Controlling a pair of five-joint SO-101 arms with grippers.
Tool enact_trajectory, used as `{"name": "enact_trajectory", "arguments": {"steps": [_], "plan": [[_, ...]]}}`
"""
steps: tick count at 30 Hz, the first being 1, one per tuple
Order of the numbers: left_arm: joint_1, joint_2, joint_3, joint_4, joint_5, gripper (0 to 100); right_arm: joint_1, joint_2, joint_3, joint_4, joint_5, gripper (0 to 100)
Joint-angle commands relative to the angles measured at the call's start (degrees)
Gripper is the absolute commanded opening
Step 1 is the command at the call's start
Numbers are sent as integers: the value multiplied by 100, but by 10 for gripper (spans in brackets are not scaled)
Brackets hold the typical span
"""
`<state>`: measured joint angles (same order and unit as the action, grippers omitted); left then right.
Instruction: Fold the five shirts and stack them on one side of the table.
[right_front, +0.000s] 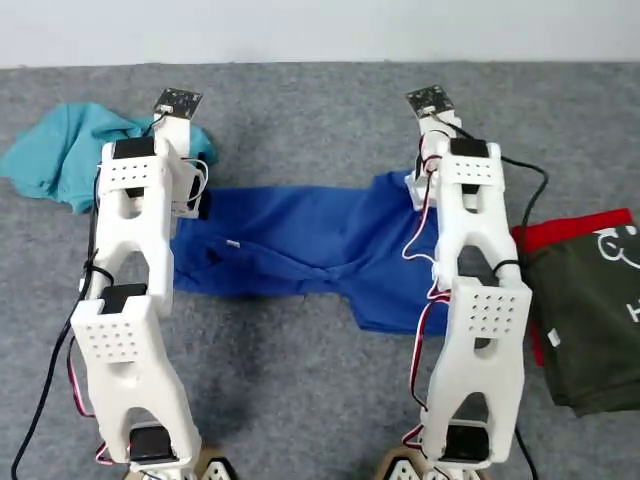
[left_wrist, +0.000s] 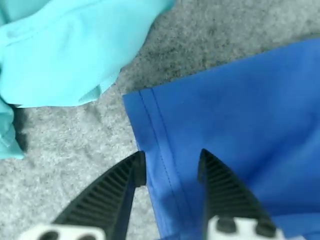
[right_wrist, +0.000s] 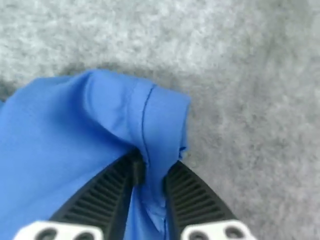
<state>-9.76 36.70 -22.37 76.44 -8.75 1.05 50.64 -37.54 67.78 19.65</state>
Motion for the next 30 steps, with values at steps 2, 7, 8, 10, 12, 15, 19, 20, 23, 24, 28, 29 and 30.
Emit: {"name": "enact_trajectory", "arguments": {"steps": [2,7,8,10,12,15,19,20,23,24,28,29,30], "plan": [[35,-62,-31,-53,18,173,488,4,-53,418,70,10],[35,-62,-31,-53,18,173,927,4,-53,541,-35,9],[35,-62,-31,-53,18,173,971,4,-53,629,-141,10],[35,-62,-22,-53,18,173,1024,-4,-53,743,-308,11],[35,-62,-13,-53,18,173,1068,-4,-53,778,-387,12],[35,-62,-13,-53,18,173,1077,-57,-53,787,-440,61],[35,-62,-13,-53,18,173,1059,-664,-53,1429,-492,230],[35,-62,-13,-53,18,173,1059,-919,-53,1578,-519,246],[35,-141,-75,-44,26,173,1086,-1692,-53,2105,-510,246],[35,-220,-198,26,35,173,1086,-1903,-53,2273,-510,246],[62,-747,-998,800,44,173,1095,-2510,-44,2765,-510,246],[70,-879,-1226,1037,44,173,1095,-2589,-44,2879,-510,246],[70,-985,-1429,1266,44,173,1095,-2659,-44,2993,-510,246]]}}
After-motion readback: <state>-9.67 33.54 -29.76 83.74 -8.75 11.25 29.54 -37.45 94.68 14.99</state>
